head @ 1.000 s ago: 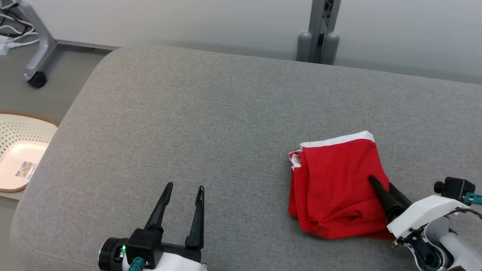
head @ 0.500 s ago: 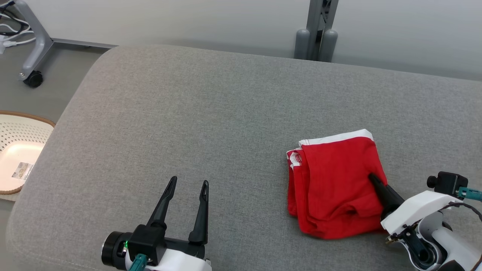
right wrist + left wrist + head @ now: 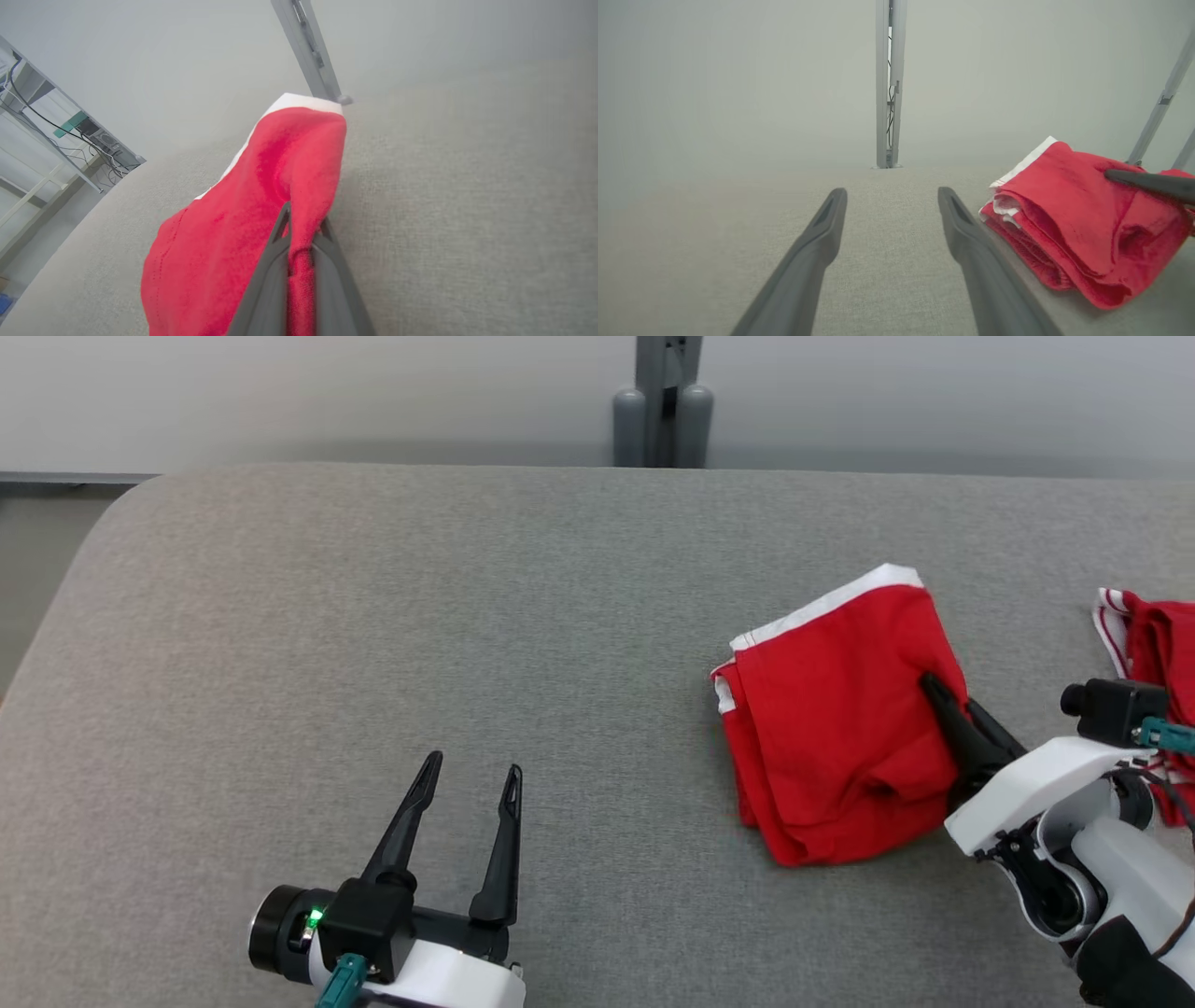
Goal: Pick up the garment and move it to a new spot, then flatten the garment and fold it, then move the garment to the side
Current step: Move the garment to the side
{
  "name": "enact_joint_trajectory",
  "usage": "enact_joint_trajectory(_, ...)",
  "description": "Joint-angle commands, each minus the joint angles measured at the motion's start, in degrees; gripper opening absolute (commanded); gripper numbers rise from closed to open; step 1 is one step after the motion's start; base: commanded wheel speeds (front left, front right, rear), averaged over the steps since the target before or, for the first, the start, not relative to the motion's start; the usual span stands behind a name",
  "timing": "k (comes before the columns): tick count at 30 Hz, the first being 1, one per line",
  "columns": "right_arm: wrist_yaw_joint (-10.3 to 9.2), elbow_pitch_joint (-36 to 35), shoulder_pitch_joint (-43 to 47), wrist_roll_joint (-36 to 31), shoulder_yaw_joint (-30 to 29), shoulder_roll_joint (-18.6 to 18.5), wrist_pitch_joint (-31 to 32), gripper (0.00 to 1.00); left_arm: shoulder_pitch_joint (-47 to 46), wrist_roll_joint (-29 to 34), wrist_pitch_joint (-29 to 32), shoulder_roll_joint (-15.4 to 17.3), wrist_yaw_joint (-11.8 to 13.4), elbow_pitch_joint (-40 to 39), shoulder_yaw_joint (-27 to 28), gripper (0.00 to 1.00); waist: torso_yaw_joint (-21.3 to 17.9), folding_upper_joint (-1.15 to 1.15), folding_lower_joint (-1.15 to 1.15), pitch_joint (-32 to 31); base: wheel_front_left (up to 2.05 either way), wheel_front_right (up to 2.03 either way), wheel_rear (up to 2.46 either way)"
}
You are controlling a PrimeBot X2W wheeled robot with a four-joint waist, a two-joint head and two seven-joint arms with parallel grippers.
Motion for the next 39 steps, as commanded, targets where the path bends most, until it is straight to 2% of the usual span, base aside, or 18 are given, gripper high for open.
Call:
enact_joint_trajectory(1,0.0,-0.4,-0.6,-1.9,-1.1,-0.3,-0.4,0.0,-1.0,0.5,-0.2,0.2,-0.4,-0.2,0.3,1.0,-2.9,0.0,0.0,0.5,0.0,0.0,0.0)
enact_joint_trajectory(10,0.0,-3.4,-3.3,-10.5,-6.2,-0.2,-0.4,0.0,-3.3,2.9,-0.2,0.4,-1.4,-1.3,0.2,1.0,-11.3,0.0,0.0,2.8,0.0,0.0,0.0)
enact_joint_trajectory(18,0.0,-5.0,-5.1,-13.6,-8.5,-0.2,-0.4,0.0,-4.9,3.9,-0.2,1.1,-2.0,-2.7,0.2,1.0,-17.1,0.0,0.0,5.0,0.0,0.0,0.0)
enact_joint_trajectory(25,0.0,-5.9,-7.6,-14.2,-8.0,-0.3,-0.4,0.0,-6.1,4.5,-0.2,2.0,-2.6,-2.5,0.0,1.0,-21.9,0.0,0.0,6.9,0.0,0.0,0.0)
enact_joint_trajectory(33,0.0,-7.0,-11.3,-12.7,-7.9,-2.9,-0.4,0.0,-7.9,5.1,0.5,3.2,-3.0,-2.7,-0.5,1.0,-24.3,0.0,0.0,9.9,0.0,0.0,0.0)
enact_joint_trajectory(39,0.0,-6.4,-14.6,-10.7,-8.0,-5.8,-0.4,0.0,-9.7,5.8,1.2,4.3,-3.5,-3.5,-0.7,1.0,-24.5,0.0,0.0,13.3,0.0,0.0,0.0)
